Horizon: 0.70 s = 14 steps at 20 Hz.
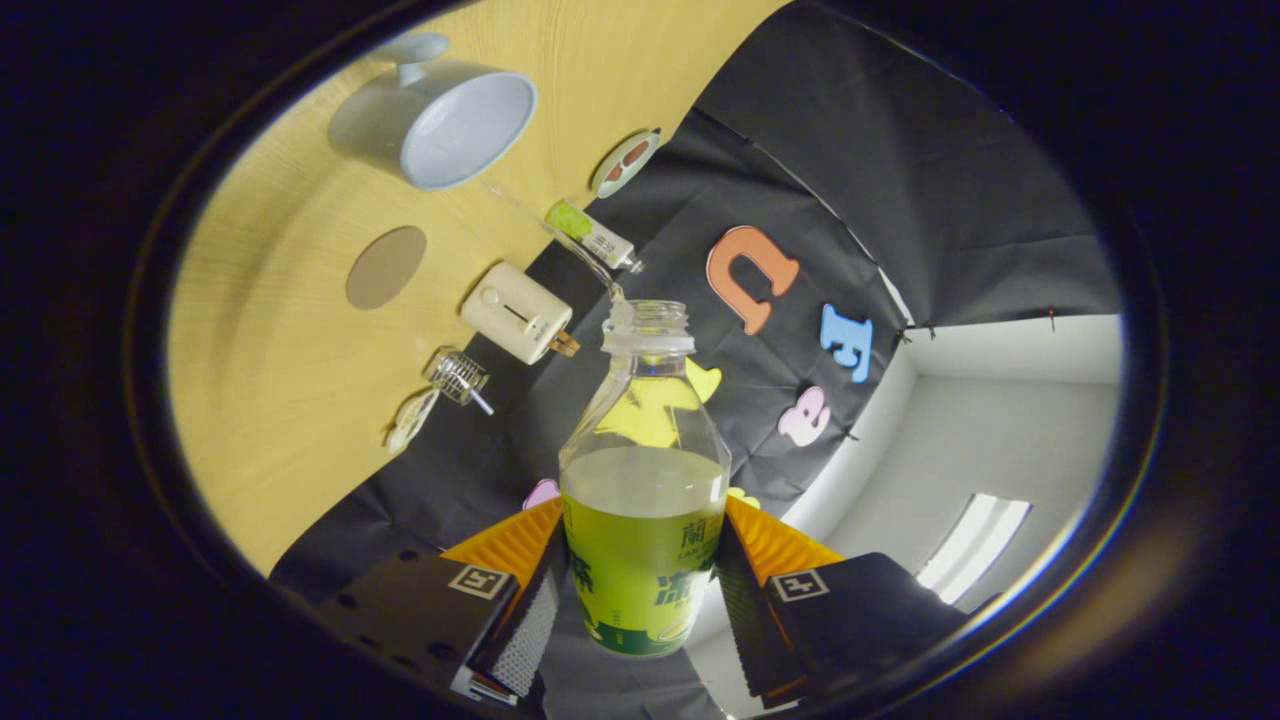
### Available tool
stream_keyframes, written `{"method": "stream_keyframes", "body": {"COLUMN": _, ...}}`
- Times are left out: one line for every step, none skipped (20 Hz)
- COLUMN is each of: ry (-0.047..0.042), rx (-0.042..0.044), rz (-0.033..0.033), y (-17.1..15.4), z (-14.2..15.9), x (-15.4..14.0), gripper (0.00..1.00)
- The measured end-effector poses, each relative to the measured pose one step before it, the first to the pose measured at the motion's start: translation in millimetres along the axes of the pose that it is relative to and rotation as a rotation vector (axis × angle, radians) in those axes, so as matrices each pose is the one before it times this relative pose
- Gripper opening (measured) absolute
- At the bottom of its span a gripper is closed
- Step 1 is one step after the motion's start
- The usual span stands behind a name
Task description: Take the bottle from table, then pour the juice into the cup, finally place the bottle on the coaster
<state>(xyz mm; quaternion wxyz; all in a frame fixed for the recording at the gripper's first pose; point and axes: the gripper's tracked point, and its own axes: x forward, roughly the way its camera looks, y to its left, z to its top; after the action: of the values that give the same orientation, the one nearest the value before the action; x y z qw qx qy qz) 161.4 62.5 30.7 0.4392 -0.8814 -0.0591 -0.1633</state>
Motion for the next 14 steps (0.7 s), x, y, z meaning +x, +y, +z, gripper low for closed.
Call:
{"method": "stream_keyframes", "body": {"ry": -0.00035, "rx": -0.00260, "rz": -0.00785, "y": -2.84, "z": 0.08, "x": -1.63, "gripper": 0.80}}
{"method": "stream_keyframes", "body": {"ry": -0.00241, "rx": -0.00247, "rz": -0.00743, "y": -2.21, "z": 0.78, "x": -0.97, "gripper": 0.80}}
{"method": "stream_keyframes", "body": {"ry": -0.00376, "rx": -0.00373, "rz": -0.00573, "y": -1.18, "z": 1.53, "x": -1.15, "gripper": 0.80}}
{"method": "stream_keyframes", "body": {"ry": -0.00223, "rx": -0.00538, "rz": -0.00445, "y": -0.03, "z": 1.40, "x": 1.06, "gripper": 0.80}}
{"method": "stream_keyframes", "body": {"ry": -0.00197, "rx": -0.00439, "rz": -0.00648, "y": -1.52, "z": 1.18, "x": -0.33, "gripper": 0.80}}
{"method": "stream_keyframes", "body": {"ry": -0.00234, "rx": -0.00451, "rz": -0.00289, "y": -0.90, "z": 1.03, "x": 0.40, "gripper": 0.80}}
{"method": "stream_keyframes", "body": {"ry": -0.00172, "rx": -0.00343, "rz": -0.00122, "y": -0.03, "z": -0.01, "x": -0.40, "gripper": 0.80}}
{"method": "stream_keyframes", "body": {"ry": -0.00028, "rx": -0.00330, "rz": -0.00213, "y": -1.15, "z": -0.28, "x": -0.36, "gripper": 0.80}}
{"method": "stream_keyframes", "body": {"ry": -0.00065, "rx": -0.00339, "rz": -0.00217, "y": -1.32, "z": -0.48, "x": 0.47, "gripper": 0.80}}
{"method": "stream_keyframes", "body": {"ry": -0.00067, "rx": -0.00289, "rz": -0.00119, "y": -0.55, "z": 0.21, "x": 0.01, "gripper": 0.80}}
{"method": "stream_keyframes", "body": {"ry": -0.00075, "rx": -0.00632, "rz": -0.00474, "y": -1.04, "z": 0.32, "x": -0.33, "gripper": 0.80}}
{"method": "stream_keyframes", "body": {"ry": -0.00039, "rx": -0.00851, "rz": -0.00878, "y": -1.82, "z": 0.41, "x": 0.53, "gripper": 0.80}}
{"method": "stream_keyframes", "body": {"ry": -0.00194, "rx": -0.00602, "rz": -0.00381, "y": 0.13, "z": 0.95, "x": 0.62, "gripper": 0.80}}
{"method": "stream_keyframes", "body": {"ry": -0.00417, "rx": -0.00405, "rz": -0.00069, "y": 0.05, "z": 1.48, "x": -1.93, "gripper": 0.80}}
